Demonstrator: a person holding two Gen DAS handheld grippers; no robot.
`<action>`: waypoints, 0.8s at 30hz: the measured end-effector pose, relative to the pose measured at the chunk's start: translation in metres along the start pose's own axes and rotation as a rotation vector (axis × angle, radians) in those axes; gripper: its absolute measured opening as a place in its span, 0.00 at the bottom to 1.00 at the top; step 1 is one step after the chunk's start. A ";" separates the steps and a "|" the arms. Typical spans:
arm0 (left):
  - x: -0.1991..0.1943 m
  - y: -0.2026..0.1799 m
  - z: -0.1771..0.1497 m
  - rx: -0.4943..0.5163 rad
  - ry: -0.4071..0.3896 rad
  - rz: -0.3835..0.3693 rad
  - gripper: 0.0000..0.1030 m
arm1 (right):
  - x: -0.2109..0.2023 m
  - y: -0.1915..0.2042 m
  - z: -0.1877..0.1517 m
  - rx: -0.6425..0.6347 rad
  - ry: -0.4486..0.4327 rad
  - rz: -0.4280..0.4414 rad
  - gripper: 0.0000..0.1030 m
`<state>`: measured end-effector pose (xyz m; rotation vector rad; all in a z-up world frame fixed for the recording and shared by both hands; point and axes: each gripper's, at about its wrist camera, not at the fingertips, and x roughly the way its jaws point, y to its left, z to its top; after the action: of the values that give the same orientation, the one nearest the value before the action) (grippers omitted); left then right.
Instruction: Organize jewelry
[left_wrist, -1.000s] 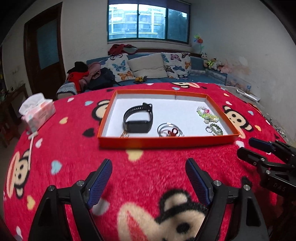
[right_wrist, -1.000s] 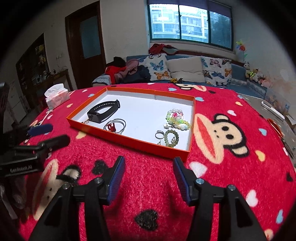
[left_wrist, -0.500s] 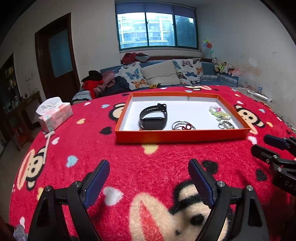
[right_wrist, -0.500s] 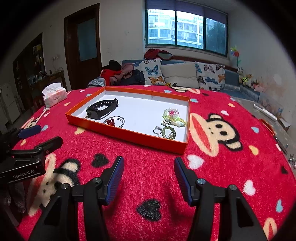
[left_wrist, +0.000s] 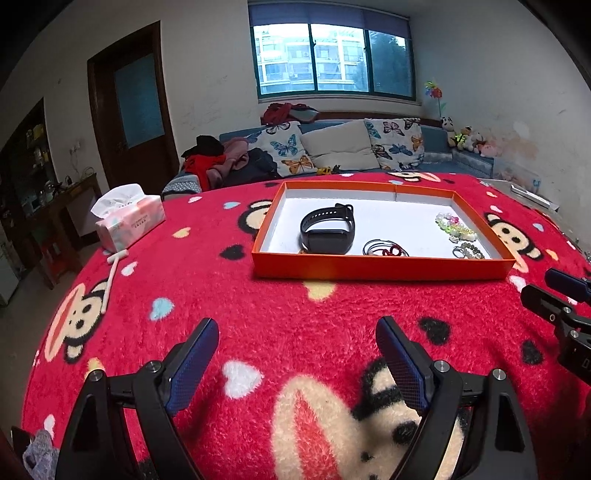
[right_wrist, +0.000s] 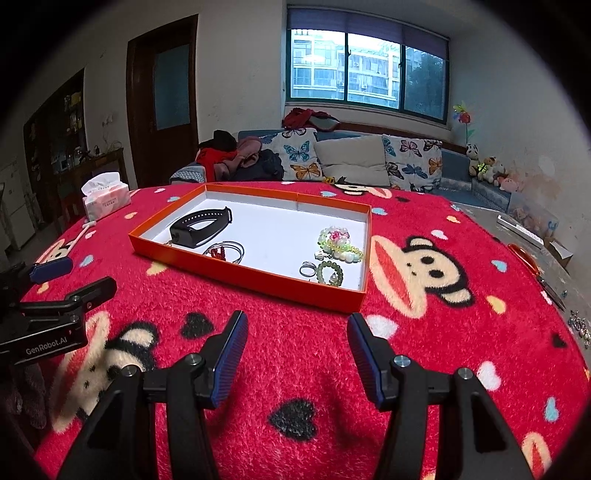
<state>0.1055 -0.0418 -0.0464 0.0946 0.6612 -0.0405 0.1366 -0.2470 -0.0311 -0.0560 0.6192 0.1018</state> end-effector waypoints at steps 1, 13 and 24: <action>-0.001 0.000 0.000 -0.002 -0.002 -0.003 0.91 | 0.000 0.000 0.000 0.002 0.002 0.001 0.59; -0.008 0.001 -0.002 -0.002 -0.031 -0.013 0.90 | 0.006 -0.002 0.000 0.012 0.035 0.012 0.72; 0.005 0.006 -0.002 -0.039 0.034 -0.010 0.89 | 0.007 0.004 -0.001 -0.010 0.044 0.007 0.82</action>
<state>0.1089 -0.0354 -0.0506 0.0549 0.6960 -0.0356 0.1411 -0.2427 -0.0365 -0.0658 0.6625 0.1109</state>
